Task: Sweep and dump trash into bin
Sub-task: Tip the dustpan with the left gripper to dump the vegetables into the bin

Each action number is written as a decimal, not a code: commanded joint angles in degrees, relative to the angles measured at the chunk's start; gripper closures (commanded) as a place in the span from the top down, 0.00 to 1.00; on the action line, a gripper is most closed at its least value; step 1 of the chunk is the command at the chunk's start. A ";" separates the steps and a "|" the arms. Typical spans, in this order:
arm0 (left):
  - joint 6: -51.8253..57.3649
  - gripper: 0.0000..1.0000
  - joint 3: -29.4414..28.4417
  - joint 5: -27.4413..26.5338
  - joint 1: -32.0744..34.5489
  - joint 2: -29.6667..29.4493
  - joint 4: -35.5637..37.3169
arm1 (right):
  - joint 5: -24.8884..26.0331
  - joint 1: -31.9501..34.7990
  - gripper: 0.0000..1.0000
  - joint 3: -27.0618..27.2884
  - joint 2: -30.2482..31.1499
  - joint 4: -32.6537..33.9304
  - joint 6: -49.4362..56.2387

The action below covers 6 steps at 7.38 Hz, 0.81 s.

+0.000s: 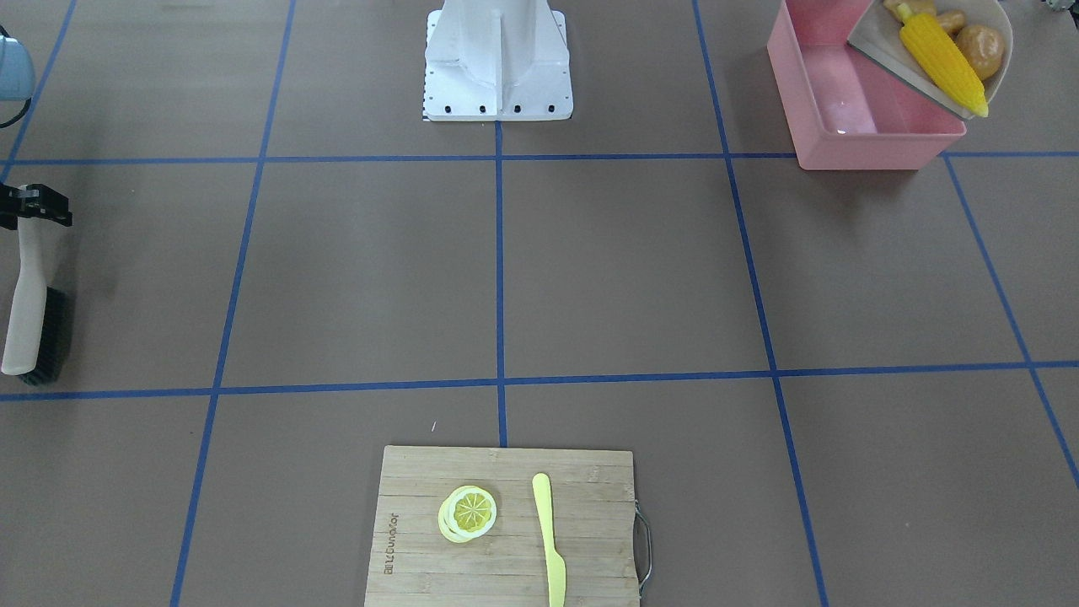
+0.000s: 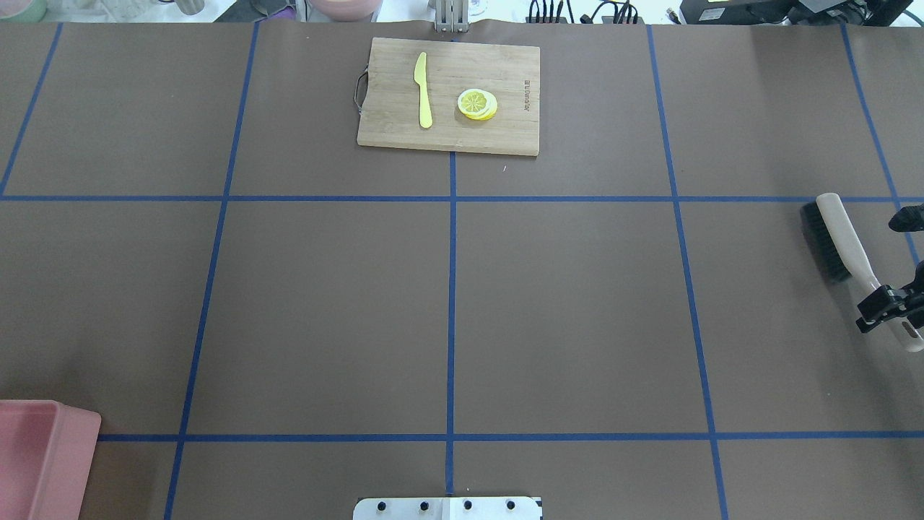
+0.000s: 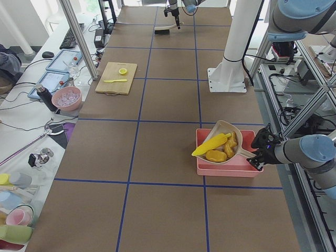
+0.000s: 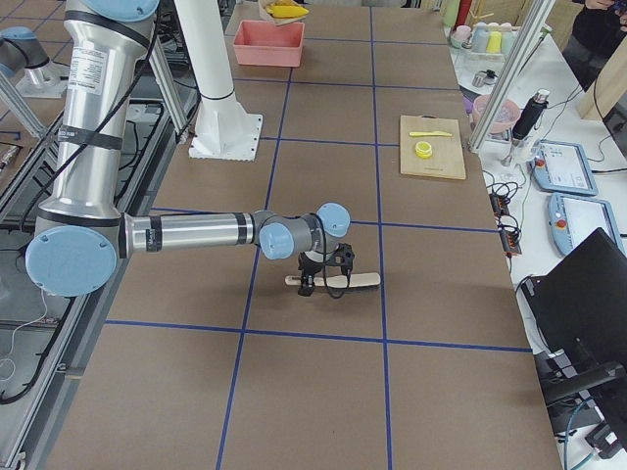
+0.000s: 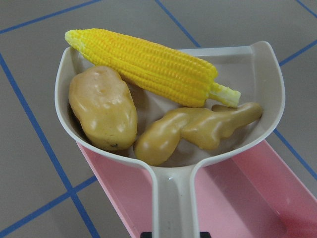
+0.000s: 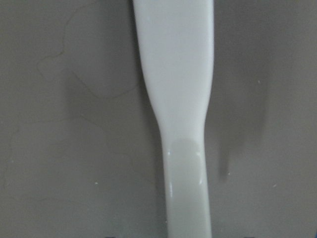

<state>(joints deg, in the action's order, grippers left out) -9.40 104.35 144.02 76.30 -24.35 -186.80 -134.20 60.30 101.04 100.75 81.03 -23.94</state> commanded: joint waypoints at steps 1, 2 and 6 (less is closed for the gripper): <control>8.65 0.00 0.15 1.00 1.13 2.98 5.45 | -0.10 0.17 1.00 0.56 -0.21 0.00 -0.22; 12.35 0.00 1.20 1.00 1.66 3.77 8.26 | -0.10 0.70 1.00 0.82 -0.21 0.00 -0.23; 34.73 0.00 8.05 0.99 5.51 8.09 24.15 | -0.27 1.75 1.00 0.83 -1.34 0.00 -0.31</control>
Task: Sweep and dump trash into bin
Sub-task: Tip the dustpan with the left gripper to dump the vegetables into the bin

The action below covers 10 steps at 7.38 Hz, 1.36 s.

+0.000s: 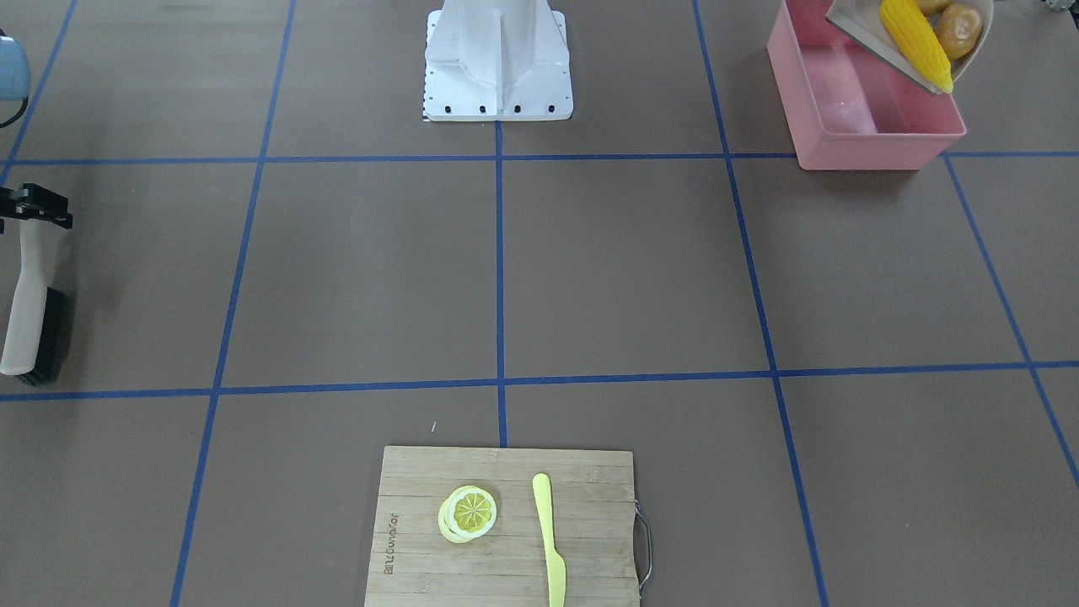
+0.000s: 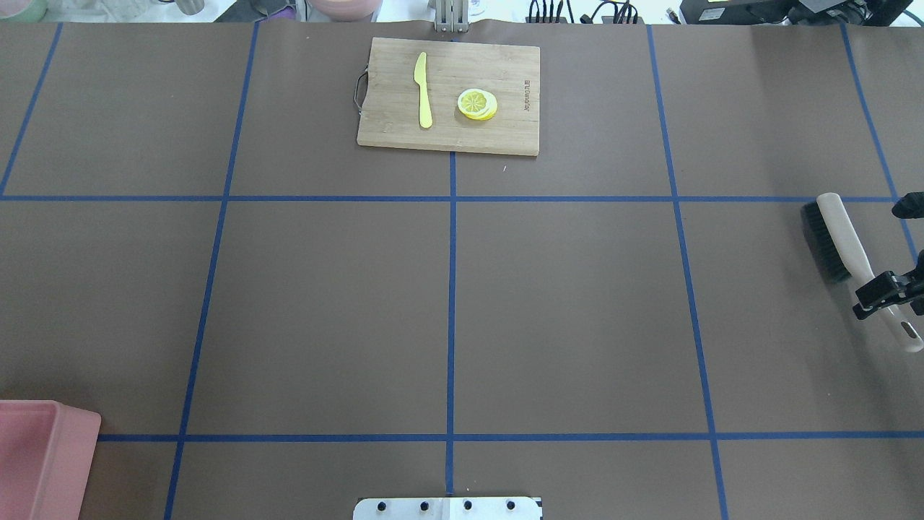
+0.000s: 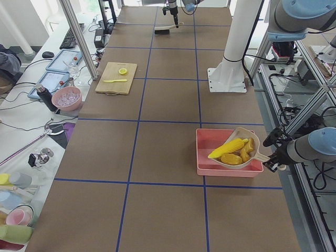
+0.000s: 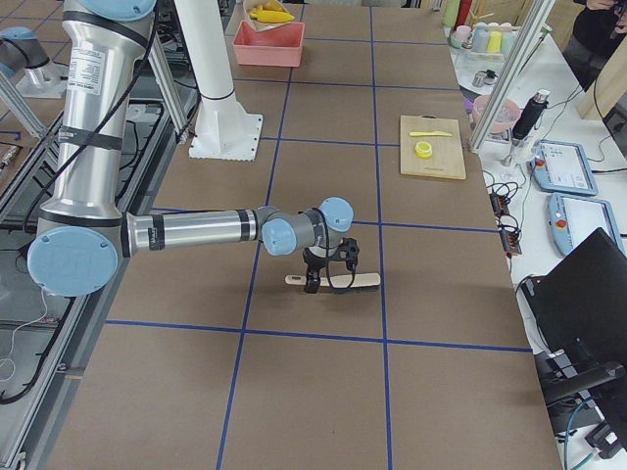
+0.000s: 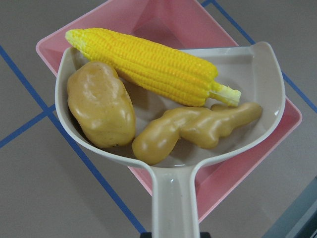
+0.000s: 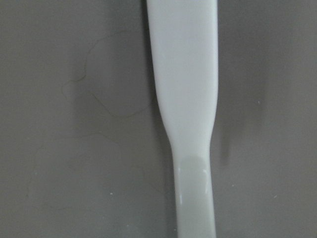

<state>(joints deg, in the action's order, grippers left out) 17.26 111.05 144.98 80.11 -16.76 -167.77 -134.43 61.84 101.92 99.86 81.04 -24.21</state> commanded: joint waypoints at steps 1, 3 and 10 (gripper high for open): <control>9.71 0.00 2.32 -0.05 1.80 1.28 6.31 | -0.05 0.13 1.00 -0.06 -0.63 0.09 0.04; 17.22 0.00 6.00 -0.84 3.11 4.61 11.54 | -0.05 0.12 1.00 -0.06 -0.98 0.09 -0.05; 32.28 0.00 15.86 -9.97 7.16 8.15 32.75 | -0.05 0.12 1.00 -1.55 -3.88 0.26 -0.66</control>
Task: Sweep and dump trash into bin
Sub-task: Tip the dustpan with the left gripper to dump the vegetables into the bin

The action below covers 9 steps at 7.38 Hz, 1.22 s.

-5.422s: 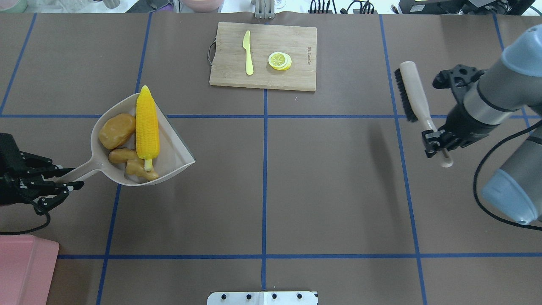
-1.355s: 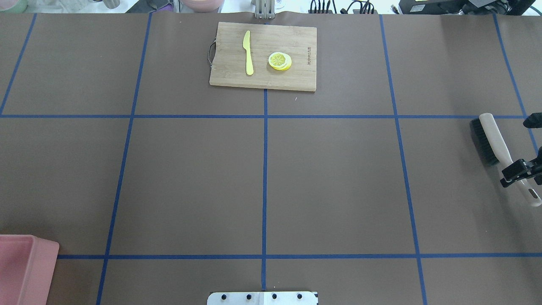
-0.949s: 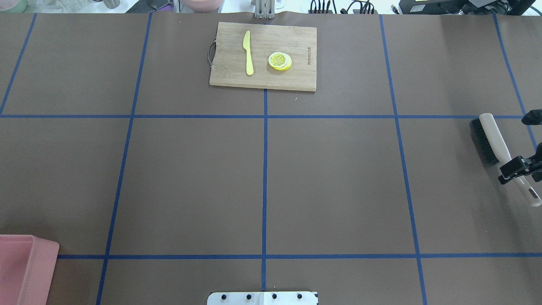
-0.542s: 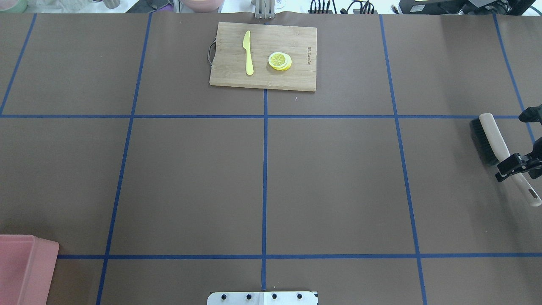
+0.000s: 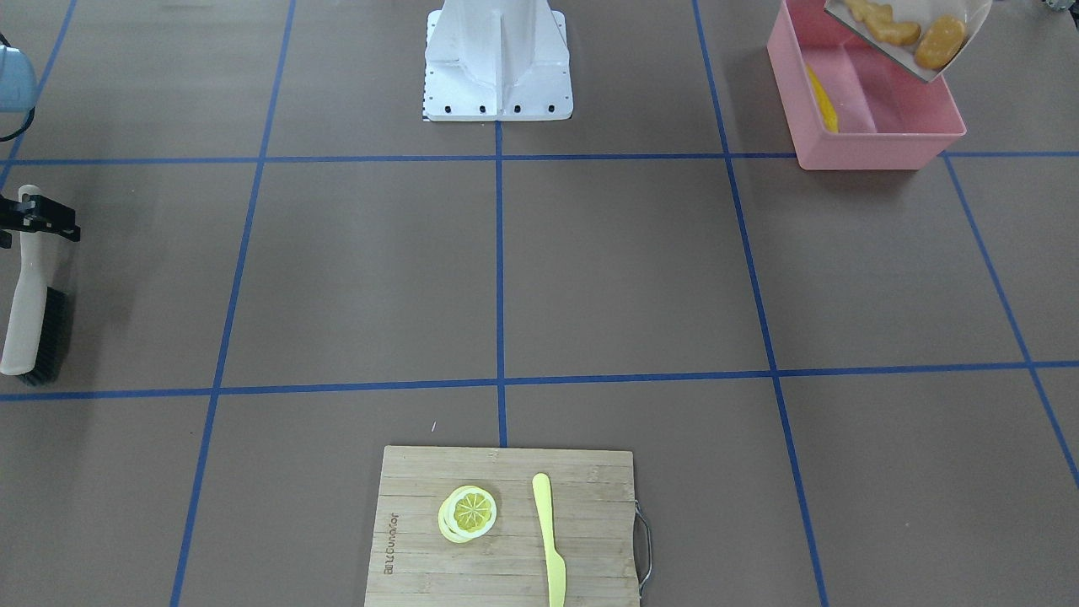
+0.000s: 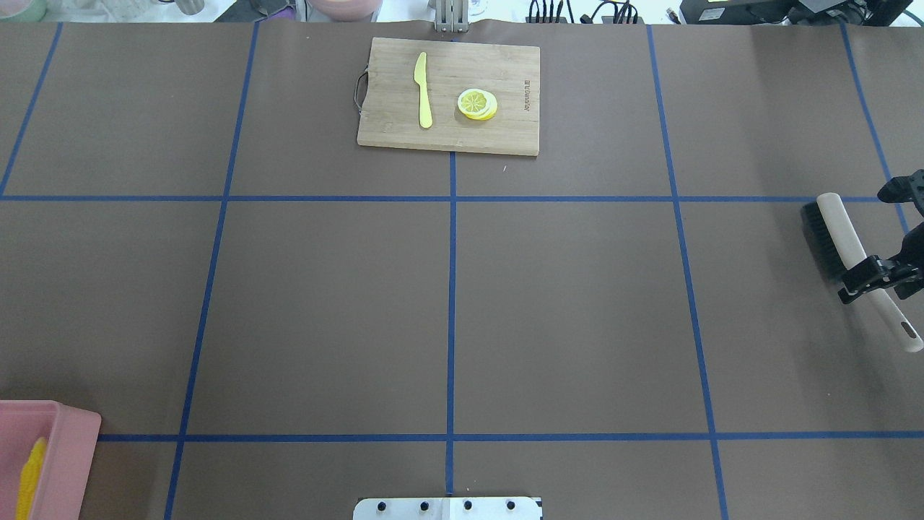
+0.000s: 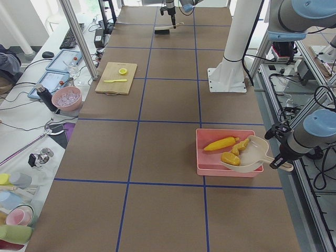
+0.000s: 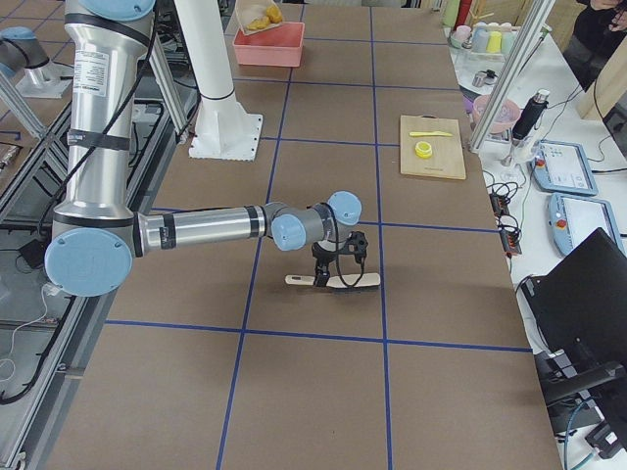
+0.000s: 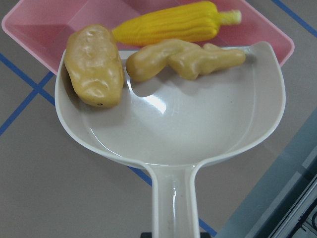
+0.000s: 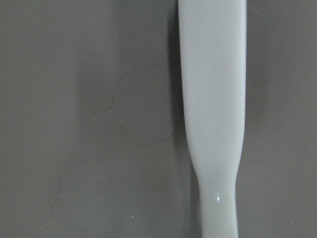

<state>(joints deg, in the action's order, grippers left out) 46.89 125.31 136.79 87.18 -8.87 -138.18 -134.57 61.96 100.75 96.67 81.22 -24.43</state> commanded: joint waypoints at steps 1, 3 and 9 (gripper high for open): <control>3.20 0.00 2.91 -2.66 0.01 0.69 4.31 | 0.01 0.00 1.00 -0.55 -0.87 0.08 -1.14; 5.91 0.00 6.25 -4.85 0.10 1.93 7.91 | -0.42 0.00 1.00 -0.38 -2.00 -0.09 -1.15; 14.72 0.00 8.72 -10.93 -0.08 1.84 11.00 | -1.22 8.05 1.00 2.08 -2.80 -0.36 -0.63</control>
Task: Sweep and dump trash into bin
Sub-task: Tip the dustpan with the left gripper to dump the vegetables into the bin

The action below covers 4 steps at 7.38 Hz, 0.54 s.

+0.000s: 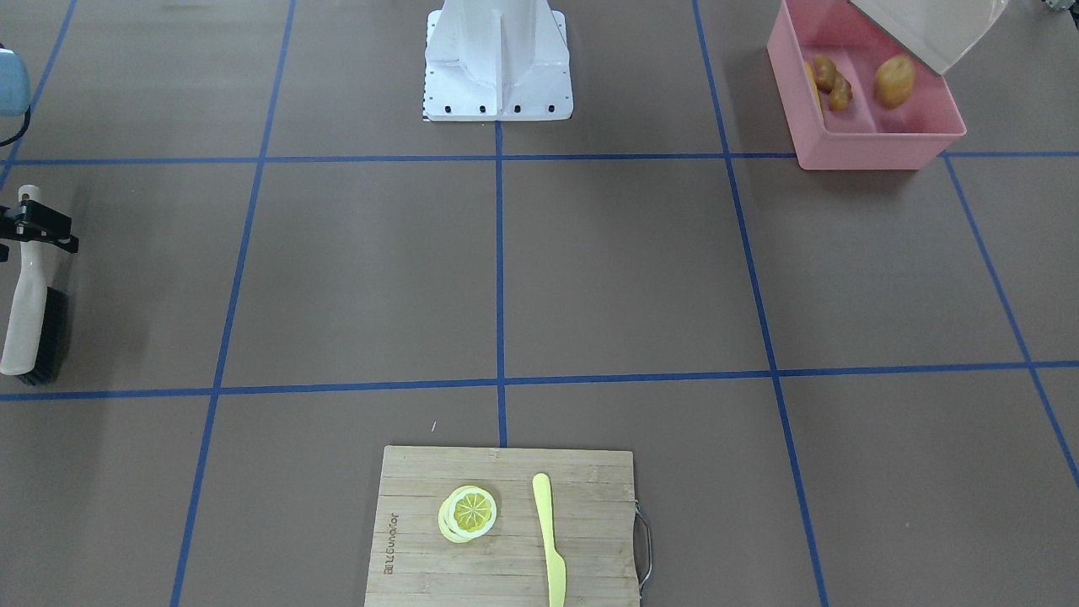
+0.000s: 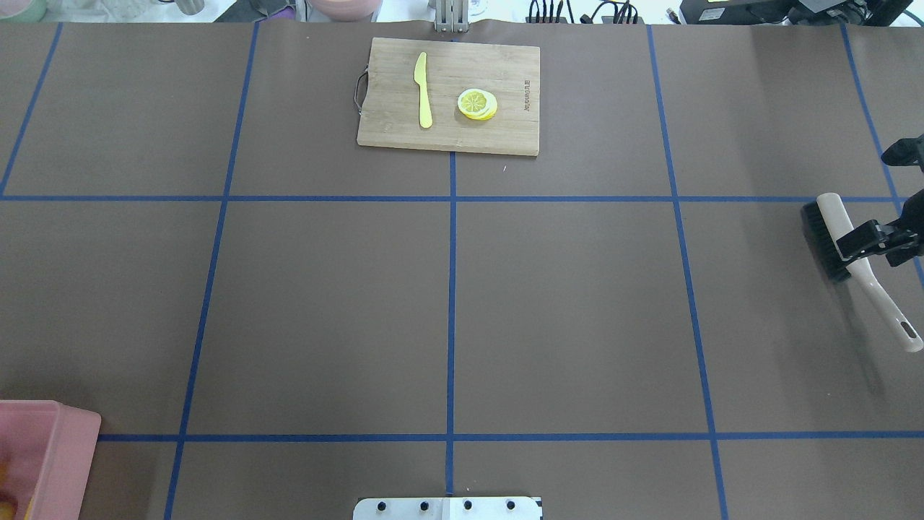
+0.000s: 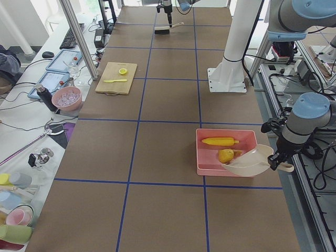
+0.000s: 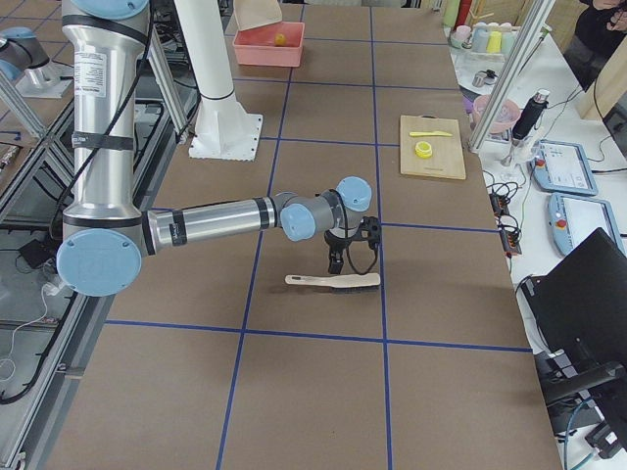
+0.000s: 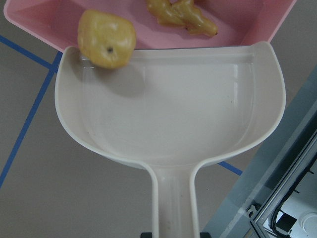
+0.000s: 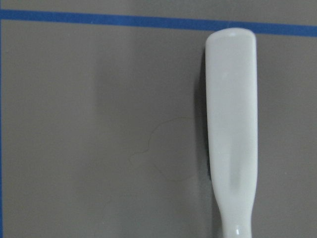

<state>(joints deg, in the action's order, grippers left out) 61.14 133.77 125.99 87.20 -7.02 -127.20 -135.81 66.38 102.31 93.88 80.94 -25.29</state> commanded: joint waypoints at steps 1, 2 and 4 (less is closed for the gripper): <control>0.56 0.00 0.61 -0.04 -0.10 -0.01 0.03 | 0.54 5.15 1.00 0.78 -0.44 -0.17 0.50; 0.39 0.00 0.87 0.65 0.08 -0.01 -0.23 | 3.59 6.91 1.00 0.78 -2.10 -0.08 0.59; -2.67 0.00 0.87 3.36 0.08 -0.36 -2.51 | 3.81 11.03 1.00 0.26 -2.03 0.35 4.52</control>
<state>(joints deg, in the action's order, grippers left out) 60.44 134.60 127.46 87.24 -7.16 -128.38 -132.01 74.62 102.95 92.00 80.99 -23.47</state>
